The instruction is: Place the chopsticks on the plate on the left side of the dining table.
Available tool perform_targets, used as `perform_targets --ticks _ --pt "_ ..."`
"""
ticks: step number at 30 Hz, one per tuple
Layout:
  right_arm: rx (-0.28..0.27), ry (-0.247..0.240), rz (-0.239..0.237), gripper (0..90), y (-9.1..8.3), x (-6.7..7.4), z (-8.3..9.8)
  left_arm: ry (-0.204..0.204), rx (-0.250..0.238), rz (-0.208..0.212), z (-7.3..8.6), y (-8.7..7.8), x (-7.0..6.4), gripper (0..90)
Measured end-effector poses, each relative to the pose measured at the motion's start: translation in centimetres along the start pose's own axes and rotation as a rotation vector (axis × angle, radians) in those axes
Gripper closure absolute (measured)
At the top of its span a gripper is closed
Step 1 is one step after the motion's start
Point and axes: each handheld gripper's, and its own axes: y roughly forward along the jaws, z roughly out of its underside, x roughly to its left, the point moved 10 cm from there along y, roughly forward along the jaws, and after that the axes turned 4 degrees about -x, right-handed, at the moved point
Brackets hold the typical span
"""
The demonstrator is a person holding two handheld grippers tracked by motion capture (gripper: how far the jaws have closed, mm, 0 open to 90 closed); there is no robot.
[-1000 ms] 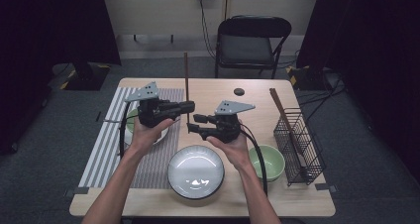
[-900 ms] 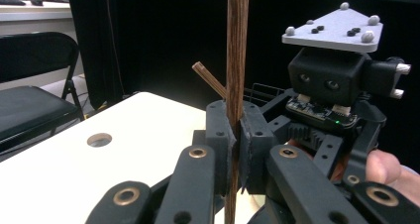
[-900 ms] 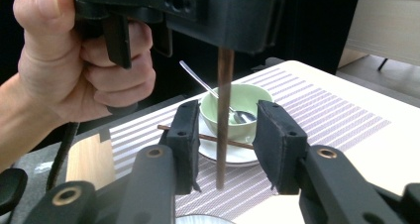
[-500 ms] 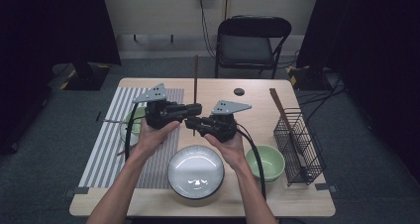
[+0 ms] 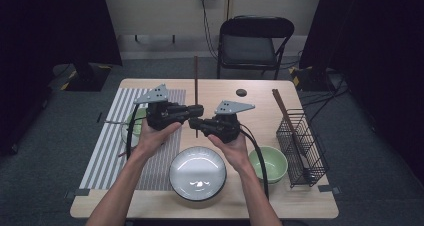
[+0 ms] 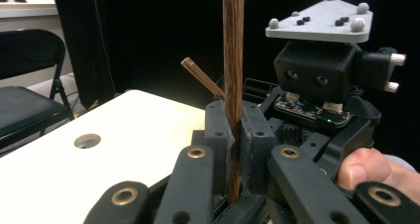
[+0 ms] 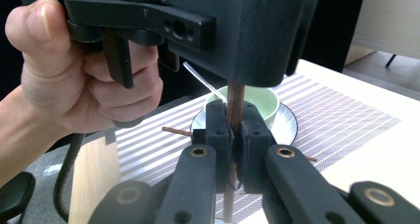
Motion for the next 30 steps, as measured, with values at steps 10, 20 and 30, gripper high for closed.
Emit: perform_targets --ticks 10,20,30 --pt "0.019 -0.008 0.0 86.0 -0.1 0.2 0.6 -0.002 -0.022 -0.034 -1.4 -0.5 0.6 68.2" --pt "0.027 -0.024 0.033 86.1 -1.3 -0.1 0.7 -0.004 -0.01 -0.071 -1.2 -0.2 1.0 59.5" --pt "0.029 -0.026 0.059 86.1 -2.4 -0.4 0.7 -0.008 0.001 -0.09 -0.8 -0.2 1.5 57.8"
